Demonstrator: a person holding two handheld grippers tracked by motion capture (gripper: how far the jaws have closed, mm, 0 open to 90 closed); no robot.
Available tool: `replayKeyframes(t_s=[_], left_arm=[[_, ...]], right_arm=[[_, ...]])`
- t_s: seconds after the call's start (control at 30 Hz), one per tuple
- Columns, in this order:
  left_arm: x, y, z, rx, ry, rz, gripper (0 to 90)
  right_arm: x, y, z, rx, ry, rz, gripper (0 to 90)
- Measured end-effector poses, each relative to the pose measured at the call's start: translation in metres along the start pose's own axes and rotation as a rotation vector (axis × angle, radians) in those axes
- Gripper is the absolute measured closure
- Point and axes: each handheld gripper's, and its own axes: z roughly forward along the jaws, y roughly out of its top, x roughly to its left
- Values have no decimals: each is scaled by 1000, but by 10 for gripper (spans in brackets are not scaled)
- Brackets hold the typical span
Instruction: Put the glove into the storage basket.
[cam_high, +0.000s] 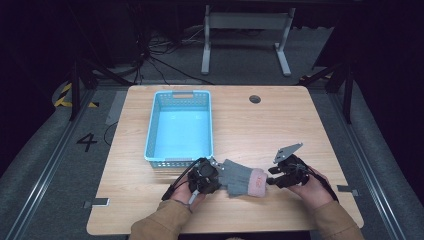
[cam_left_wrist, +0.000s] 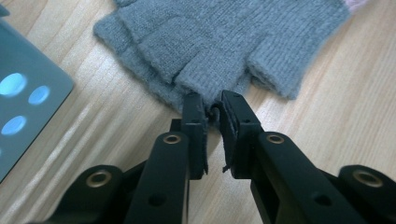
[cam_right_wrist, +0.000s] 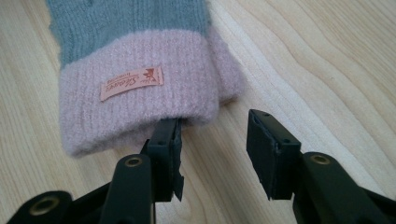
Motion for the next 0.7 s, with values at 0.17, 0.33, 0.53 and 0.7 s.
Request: replayKeyframes(t_s=[0.17,0.33,0.53,0.7], left_arm=[[-6,3,-3,9,14,34,879],[-8,3,-8,-12,17,38,886],[-13,4,-16,-34,39,59,887],[-17,3,-25,-42,32,68,886]], right_arm=[[11,7,-4,-7,-33,-85,718],[15,10,-10,-19,-62,-80,848],[16,12,-15,-53,-98,-82,852],[11,13,-17,-89,-94,-61,852]])
